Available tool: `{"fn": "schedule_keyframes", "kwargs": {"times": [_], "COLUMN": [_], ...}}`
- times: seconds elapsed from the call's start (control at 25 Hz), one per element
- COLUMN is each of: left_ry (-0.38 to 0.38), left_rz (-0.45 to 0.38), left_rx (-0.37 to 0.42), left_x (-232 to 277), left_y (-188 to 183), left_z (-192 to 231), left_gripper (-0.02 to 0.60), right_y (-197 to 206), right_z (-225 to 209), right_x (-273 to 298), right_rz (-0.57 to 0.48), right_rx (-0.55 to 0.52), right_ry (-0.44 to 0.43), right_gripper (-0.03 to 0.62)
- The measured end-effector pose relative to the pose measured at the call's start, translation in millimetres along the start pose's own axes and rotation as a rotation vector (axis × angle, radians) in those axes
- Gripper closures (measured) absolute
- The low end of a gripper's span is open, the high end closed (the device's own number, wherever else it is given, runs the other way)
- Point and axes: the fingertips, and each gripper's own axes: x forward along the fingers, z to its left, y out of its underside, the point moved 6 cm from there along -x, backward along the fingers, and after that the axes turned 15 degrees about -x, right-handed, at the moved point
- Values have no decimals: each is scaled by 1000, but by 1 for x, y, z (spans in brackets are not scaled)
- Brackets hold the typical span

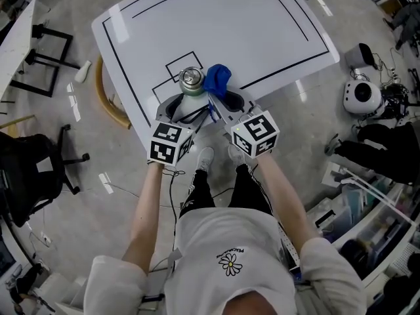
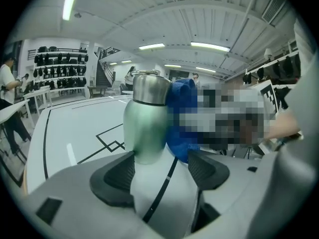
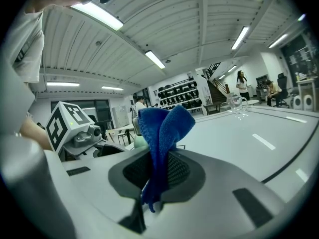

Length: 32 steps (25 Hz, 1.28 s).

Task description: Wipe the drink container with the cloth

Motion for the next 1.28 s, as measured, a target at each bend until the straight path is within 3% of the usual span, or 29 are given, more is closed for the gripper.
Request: {"fn": "schedule_keyframes", "kwargs": {"times": [0.2,0.4,0.68,1.28], "left_ry": [-7,-51,2,-4], "left_rz": [-5,-64,3,1], "left_rx": [13,6,86,42], "left_x": [0,-3,16,1], "left_y": [3,-17,-28,-12], "left_z": [-4,23,25,6], "left_gripper": [255,241,233,232], "right_y": [1,-1,-4,-5], "right_z": [4,1,-9,-11], "right_x": [-4,5,10,11], "right_rz": [0,14,14,27], "right_rx": [21,-1,-23,-35], "right_ry": [-4,-13,-5,31], "right_gripper": [551,551,552,551]}}
